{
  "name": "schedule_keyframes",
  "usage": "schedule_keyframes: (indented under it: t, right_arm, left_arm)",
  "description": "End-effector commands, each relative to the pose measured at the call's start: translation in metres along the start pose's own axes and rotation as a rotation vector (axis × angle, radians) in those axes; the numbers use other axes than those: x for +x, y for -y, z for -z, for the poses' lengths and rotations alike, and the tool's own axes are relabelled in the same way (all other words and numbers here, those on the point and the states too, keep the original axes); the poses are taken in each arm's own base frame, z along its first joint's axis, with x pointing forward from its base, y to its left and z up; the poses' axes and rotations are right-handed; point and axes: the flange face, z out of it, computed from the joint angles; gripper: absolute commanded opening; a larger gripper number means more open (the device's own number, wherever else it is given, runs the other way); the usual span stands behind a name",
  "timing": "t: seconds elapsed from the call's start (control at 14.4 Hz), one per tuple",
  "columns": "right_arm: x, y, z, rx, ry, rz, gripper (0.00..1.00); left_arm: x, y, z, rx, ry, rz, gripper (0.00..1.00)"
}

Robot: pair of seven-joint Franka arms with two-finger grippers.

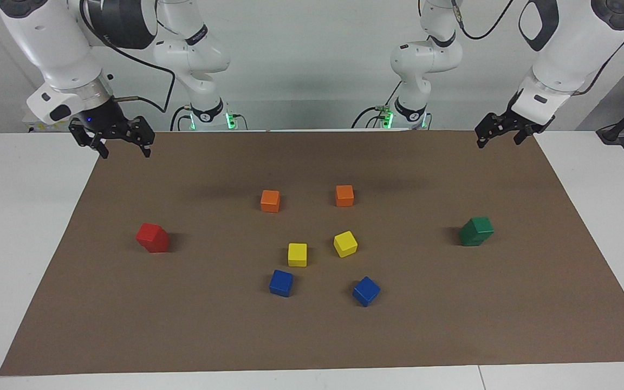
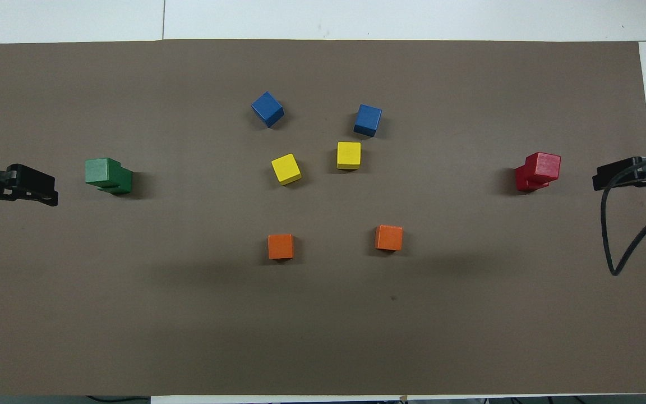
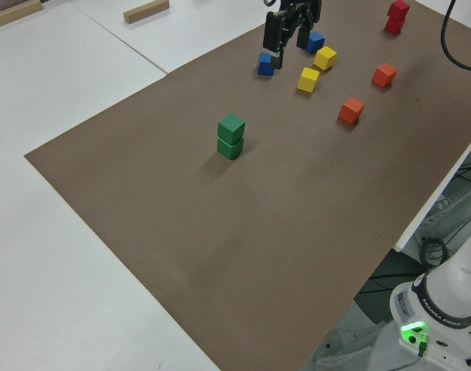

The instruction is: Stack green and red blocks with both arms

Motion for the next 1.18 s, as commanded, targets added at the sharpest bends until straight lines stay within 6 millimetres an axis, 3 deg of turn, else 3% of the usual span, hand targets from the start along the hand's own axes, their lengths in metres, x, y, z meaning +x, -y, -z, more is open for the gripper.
schedule_keyframes:
  t: [0.0, 1.11]
  right_arm:
    - [-0.0032, -0.0022, 0.0053, 0.003, 0.048, 0.013, 1.00]
    - [-0.0018, -0.0043, 0.0095, -0.053, 0.044, 0.019, 1.00]
  left_arm:
    - [-0.0003, 0.0034, 0.0058, 0.001, -0.019, 0.002, 1.00]
    - [0.0009, -0.0002, 0.0058, -0.046, -0.023, -0.005, 1.00]
